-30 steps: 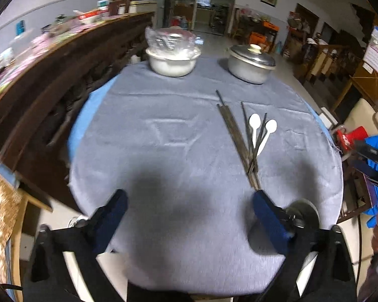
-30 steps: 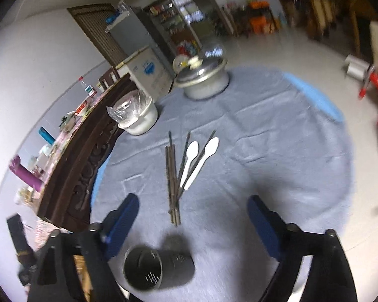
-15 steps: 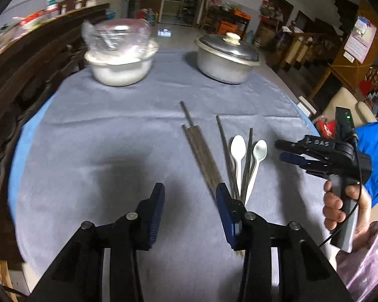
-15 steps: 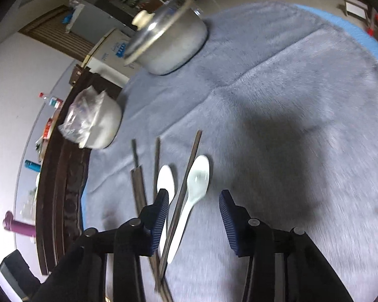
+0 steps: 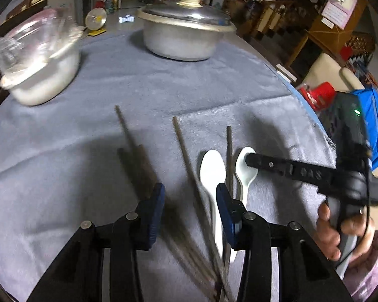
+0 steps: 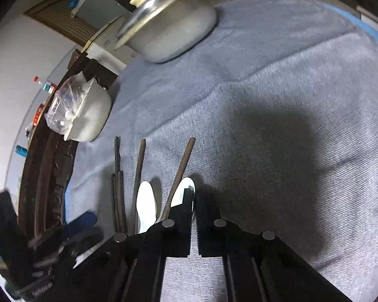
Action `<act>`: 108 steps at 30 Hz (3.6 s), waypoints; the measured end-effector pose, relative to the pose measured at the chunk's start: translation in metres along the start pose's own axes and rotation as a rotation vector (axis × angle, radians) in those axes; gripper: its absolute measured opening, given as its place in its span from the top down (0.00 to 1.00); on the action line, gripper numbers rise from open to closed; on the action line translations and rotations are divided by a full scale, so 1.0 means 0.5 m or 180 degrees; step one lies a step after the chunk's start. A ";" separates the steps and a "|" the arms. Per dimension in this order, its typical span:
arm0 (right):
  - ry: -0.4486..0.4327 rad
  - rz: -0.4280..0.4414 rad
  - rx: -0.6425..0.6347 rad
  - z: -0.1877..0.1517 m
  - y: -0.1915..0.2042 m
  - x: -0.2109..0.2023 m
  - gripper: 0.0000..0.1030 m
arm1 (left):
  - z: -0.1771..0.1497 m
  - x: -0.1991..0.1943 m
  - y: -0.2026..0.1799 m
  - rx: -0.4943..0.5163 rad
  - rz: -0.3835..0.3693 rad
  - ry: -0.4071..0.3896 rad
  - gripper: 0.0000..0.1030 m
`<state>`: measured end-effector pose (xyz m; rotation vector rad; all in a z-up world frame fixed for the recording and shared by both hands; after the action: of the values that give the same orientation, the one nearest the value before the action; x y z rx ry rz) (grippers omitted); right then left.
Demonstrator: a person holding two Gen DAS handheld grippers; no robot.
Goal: Organize utensils
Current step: 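Close the left tool on one white spoon while the right tool grasps the other, then lower the left tool's spoon into the dark metal cup while the right tool drops its spoon in, then move both tools over the dark chopsticks lying on the cloth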
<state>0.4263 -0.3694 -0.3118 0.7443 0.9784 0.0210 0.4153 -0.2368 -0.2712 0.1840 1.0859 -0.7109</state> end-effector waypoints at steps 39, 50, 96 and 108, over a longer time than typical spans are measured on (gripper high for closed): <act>-0.1492 -0.0037 -0.0958 -0.174 0.120 -0.413 0.97 | -0.019 -0.293 -0.099 -0.0070 -0.0252 -0.1254 0.94; -0.1956 -0.0154 -0.1356 -0.312 0.206 -0.525 0.97 | -0.128 -0.443 -0.150 -0.0248 -0.0352 -0.2049 0.94; -0.1979 -0.0238 -0.1561 -0.450 0.204 -0.517 0.42 | -0.374 -0.428 -0.166 -0.0163 0.0353 -0.2382 0.50; -0.1952 -0.0289 -0.1068 -0.409 0.120 -0.543 0.44 | -0.380 -0.437 -0.074 -0.0555 0.0460 -0.2010 0.30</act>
<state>0.1326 -0.3007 -0.1439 0.3564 0.4038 -0.1144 0.1921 -0.0803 -0.1671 -0.1098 0.5178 -0.4889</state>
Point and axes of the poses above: each gripper's, at about its wrist camera, not at the fingertips, and x roughly the way its jaws point, y to its left, z to its top, the point moved 10 cm from there along x, roughly the way its jaws point, and after that the axes turned 4 degrees about x, right-handed, at the moved point
